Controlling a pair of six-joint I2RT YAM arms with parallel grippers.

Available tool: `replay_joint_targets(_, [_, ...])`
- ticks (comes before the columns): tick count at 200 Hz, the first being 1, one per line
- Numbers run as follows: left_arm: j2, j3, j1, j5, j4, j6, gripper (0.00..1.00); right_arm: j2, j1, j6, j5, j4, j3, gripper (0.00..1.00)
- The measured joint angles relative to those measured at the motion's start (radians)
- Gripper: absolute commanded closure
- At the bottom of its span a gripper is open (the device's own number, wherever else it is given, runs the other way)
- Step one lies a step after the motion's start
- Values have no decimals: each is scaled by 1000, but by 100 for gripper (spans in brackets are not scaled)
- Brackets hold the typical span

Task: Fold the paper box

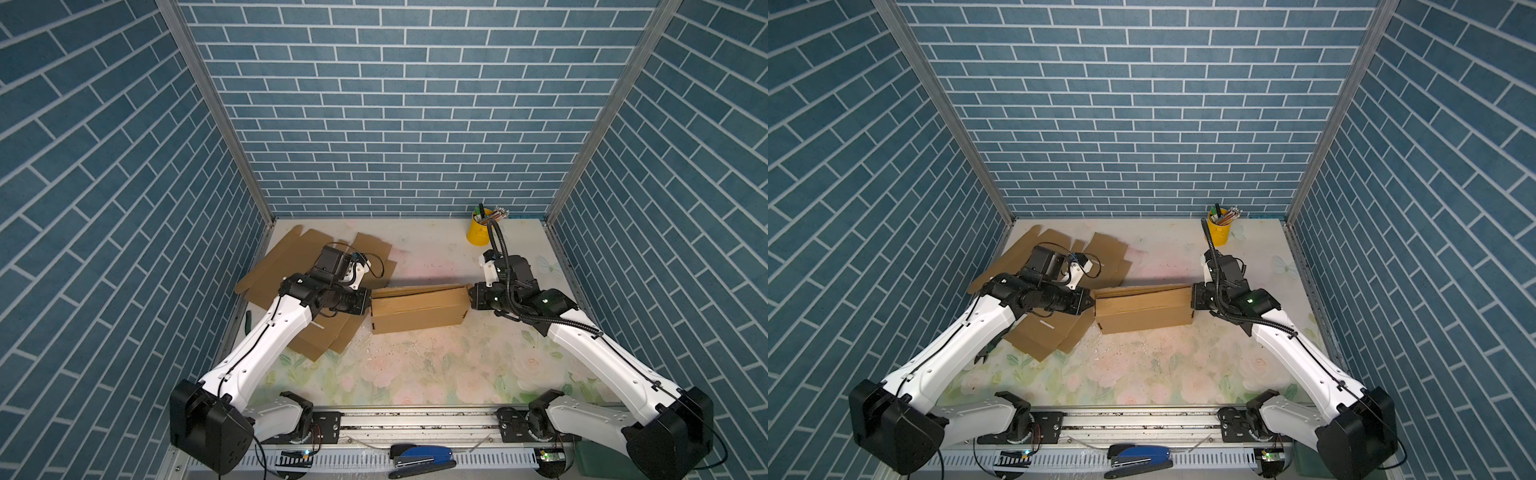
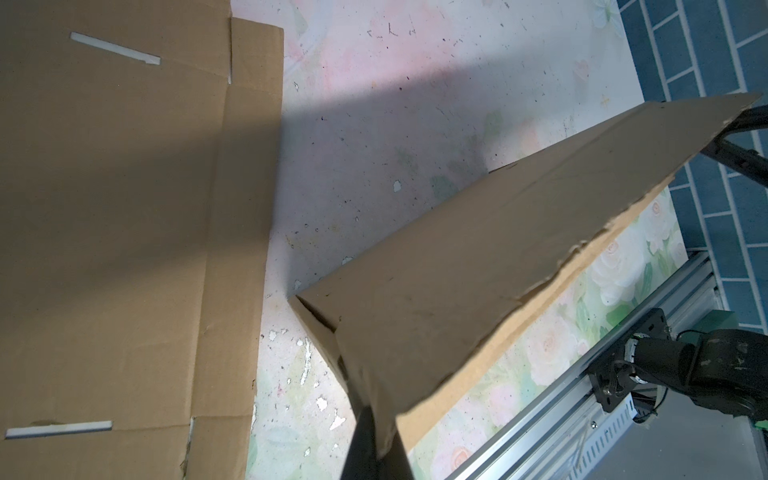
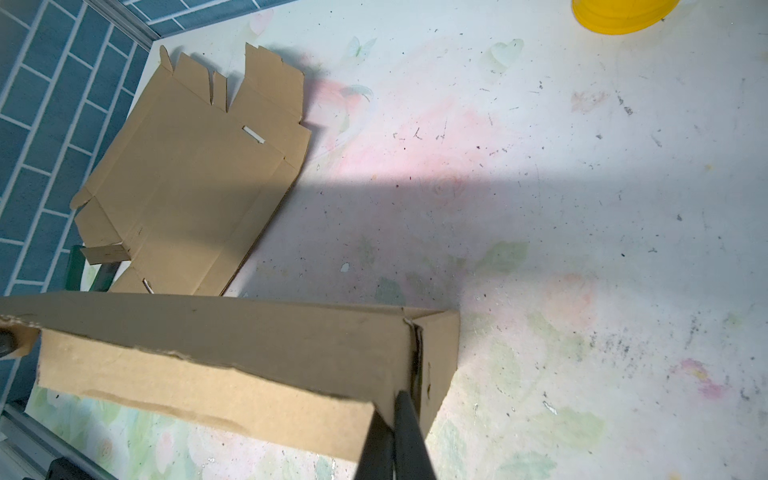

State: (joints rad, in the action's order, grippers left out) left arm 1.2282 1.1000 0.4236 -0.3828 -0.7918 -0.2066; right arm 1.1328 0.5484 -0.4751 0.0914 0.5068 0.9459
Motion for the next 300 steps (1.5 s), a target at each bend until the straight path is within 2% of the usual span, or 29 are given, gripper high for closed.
replay_joint_targets(125, [-49, -134, 11, 42, 201, -92, 100, -12, 13, -30, -26, -17, -14, 100])
replay_joint_targets(170, [-50, -145, 21, 72, 226, -92, 99, -13, 13, -41, -29, -20, -17, 100])
replay_joint_targets(198, [-51, -148, 28, 87, 228, -74, 100, -16, 4, -3, -19, 28, -5, 81])
replay_joint_targets(241, [-52, -151, 38, 110, 234, -67, 100, 12, -30, 109, 51, 177, 72, 58])
replay_joint_targets(276, [-52, -151, 46, 125, 235, -65, 99, 14, -34, 249, 55, 287, 201, 47])
replay_joint_targets(300, [-52, -151, 50, 133, 236, -63, 99, 15, -3, 382, 13, 311, 272, 45])
